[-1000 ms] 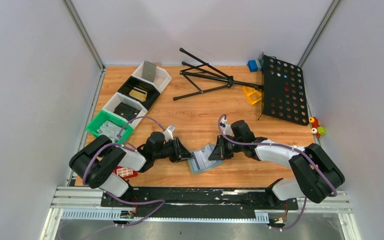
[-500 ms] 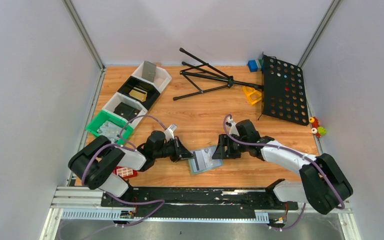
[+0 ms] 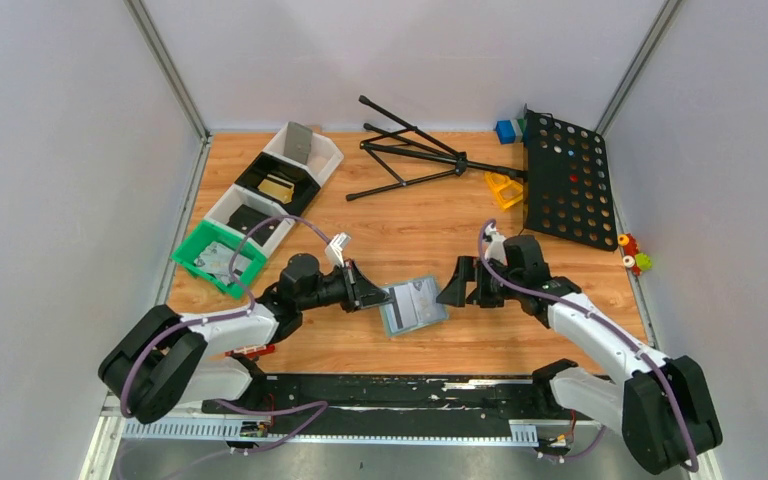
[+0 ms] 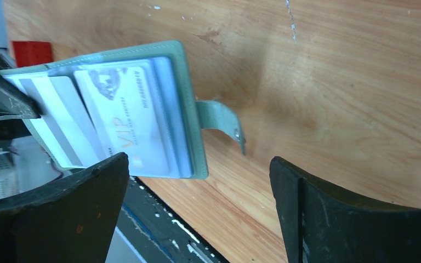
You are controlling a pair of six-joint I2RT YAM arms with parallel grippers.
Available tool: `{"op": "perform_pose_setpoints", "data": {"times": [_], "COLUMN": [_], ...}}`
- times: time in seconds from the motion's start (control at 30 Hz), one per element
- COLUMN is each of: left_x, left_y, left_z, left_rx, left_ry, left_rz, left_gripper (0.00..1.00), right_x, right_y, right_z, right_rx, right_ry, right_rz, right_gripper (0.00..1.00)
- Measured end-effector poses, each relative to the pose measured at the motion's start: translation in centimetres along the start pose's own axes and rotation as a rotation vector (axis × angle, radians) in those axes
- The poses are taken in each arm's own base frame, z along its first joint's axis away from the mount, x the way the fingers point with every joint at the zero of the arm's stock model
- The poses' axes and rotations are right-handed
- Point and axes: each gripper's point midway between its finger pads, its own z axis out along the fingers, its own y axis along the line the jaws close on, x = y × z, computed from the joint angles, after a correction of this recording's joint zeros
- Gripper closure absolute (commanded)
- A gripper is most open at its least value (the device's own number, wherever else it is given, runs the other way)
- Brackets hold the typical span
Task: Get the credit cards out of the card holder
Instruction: Remove the credit card from the card holder.
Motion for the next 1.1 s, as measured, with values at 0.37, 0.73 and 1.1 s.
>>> {"op": "perform_pose_setpoints", "data": {"times": [0.37,0.73,1.1], "left_x": [-1.9,-1.8,-1.8], "left_y": [-5.1,-7.5,-8.7], "left_z": [-1.7,-2.7,-3.0], "left_rx": [0.135,0.208,0.227], "left_ry": [-0.089,-0.080,-0.064], "left_rz": [-0.019,-0.030,-0.015], "left_gripper": [1.00,1.00,1.00], "right_x": [-0.4,-2.9,-2.5], "right_y": [4.2,9.7,10.5], "right_z": [-1.9,-6.3,-6.6], "right_rx": [-0.307,-0.544,-0.594], "right_ry": [-0.048,-0.162,-0.112], "right_rz": [0.155,0.079,0.102], "right_gripper": [0.01,0.50,0.77]}}
